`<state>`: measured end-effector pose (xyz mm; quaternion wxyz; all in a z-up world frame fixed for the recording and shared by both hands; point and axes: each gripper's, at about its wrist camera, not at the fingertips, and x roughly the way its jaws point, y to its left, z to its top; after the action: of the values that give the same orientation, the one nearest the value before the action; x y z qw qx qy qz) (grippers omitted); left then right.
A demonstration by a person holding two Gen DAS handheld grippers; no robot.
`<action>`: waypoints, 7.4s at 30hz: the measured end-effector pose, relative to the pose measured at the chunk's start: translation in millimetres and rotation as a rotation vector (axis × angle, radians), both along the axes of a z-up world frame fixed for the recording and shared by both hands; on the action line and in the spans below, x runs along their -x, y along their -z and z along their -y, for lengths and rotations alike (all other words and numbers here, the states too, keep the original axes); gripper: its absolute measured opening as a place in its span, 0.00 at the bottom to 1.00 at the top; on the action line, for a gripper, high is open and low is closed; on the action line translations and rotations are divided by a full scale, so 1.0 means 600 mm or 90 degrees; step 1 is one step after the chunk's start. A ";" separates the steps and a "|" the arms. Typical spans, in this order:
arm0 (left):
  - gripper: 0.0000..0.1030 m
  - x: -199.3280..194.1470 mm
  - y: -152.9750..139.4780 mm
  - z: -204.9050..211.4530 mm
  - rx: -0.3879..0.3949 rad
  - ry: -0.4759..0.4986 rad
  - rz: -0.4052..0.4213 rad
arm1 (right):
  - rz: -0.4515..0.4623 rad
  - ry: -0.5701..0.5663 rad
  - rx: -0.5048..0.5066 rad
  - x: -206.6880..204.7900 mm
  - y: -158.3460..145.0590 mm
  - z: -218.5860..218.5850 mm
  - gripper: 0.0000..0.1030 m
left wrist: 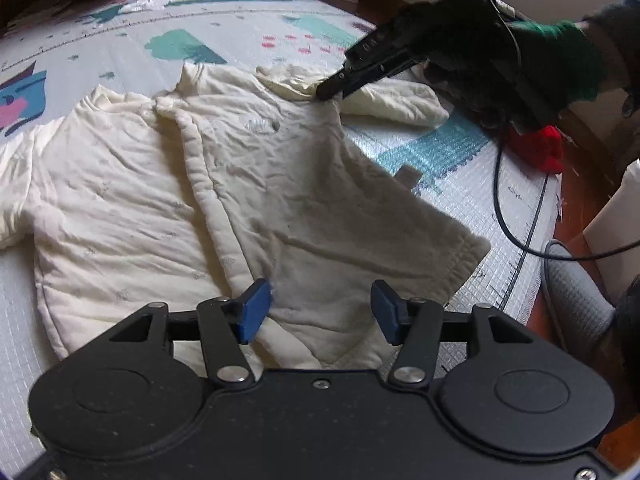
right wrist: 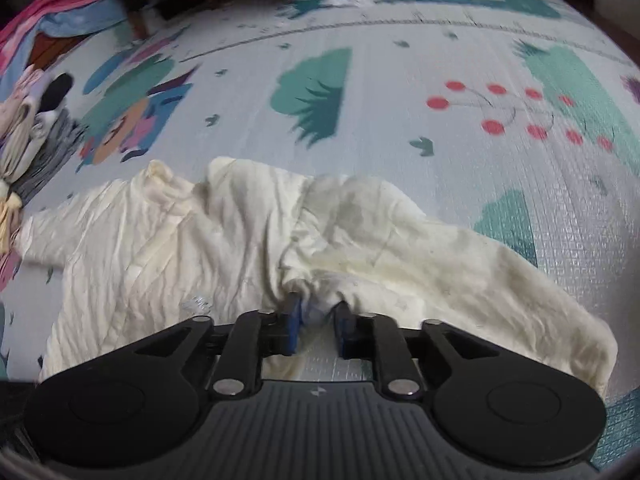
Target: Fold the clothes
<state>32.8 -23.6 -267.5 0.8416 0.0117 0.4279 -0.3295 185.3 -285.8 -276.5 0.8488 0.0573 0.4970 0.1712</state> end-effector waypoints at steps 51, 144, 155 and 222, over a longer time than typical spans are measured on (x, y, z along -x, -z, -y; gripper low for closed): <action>0.55 0.001 0.010 -0.007 0.006 0.018 -0.035 | 0.031 -0.037 -0.004 0.000 0.028 0.003 0.47; 0.66 -0.173 0.004 -0.258 -0.090 -0.283 0.055 | 0.163 -0.264 0.158 0.006 0.041 -0.092 0.45; 0.61 -0.110 0.014 -0.168 -0.124 -0.147 0.074 | 0.144 -0.337 0.119 0.176 0.023 -0.122 0.43; 0.04 -0.323 0.019 0.019 -0.164 0.014 0.152 | 0.137 -0.269 0.073 0.338 0.050 -0.043 0.50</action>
<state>226.7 -35.1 -278.8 0.8742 0.1630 0.3637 -0.2775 -17.3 -260.2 -306.5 0.8439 -0.1145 0.4138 0.3217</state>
